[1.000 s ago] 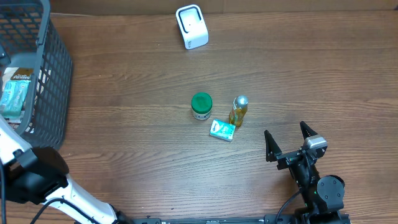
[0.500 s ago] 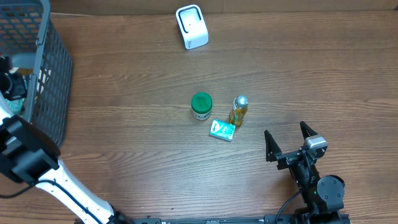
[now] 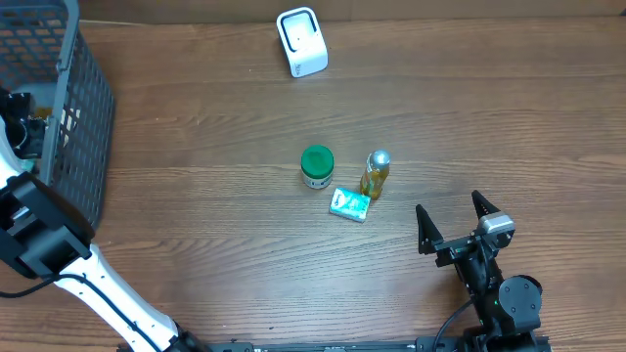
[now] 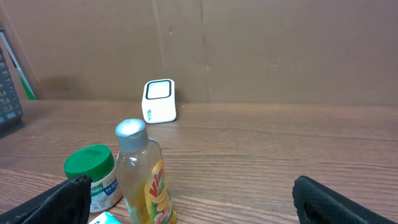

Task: Scan the item barcode
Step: 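Return the left gripper to the basket and grasp the PanTree snack bag, then lift the PanTree bag out and move it under the scanner, then lower the PanTree bag onto the table beside the jar, then open the left gripper and release the PanTree bag left of the jar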

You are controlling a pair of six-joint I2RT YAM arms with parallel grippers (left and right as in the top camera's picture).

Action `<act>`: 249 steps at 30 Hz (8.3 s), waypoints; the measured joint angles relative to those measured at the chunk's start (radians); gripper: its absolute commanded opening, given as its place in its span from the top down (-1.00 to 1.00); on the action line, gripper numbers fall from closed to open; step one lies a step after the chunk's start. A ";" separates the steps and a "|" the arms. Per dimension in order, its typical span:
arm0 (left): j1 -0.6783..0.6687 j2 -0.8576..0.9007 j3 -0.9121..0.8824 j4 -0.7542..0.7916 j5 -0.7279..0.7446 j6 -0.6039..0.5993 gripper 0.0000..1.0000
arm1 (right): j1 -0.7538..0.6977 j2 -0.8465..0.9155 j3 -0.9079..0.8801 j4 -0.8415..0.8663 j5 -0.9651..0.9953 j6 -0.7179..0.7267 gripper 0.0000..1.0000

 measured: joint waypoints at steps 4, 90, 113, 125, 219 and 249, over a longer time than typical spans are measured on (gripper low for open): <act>-0.002 0.000 0.035 0.001 0.000 0.006 -0.99 | 0.000 0.000 0.000 0.000 0.000 0.000 -1.00; -0.665 -0.488 0.295 -0.524 0.132 -0.608 0.74 | 0.000 0.000 0.000 0.000 0.000 0.000 -1.00; -1.048 -0.214 -0.380 -0.224 -0.335 -0.788 0.74 | 0.000 0.000 0.000 0.000 0.000 0.001 -1.00; -1.050 -0.214 -0.490 -0.144 -0.337 -0.814 0.12 | 0.000 0.000 0.000 0.000 0.000 0.001 -1.00; -0.845 -0.423 -0.703 0.031 -0.050 -0.751 -0.74 | 0.000 0.000 0.000 0.000 0.000 0.000 -1.00; -0.845 -0.367 -0.722 0.055 -0.037 -0.755 0.45 | 0.000 0.000 0.000 0.000 0.000 0.000 -1.00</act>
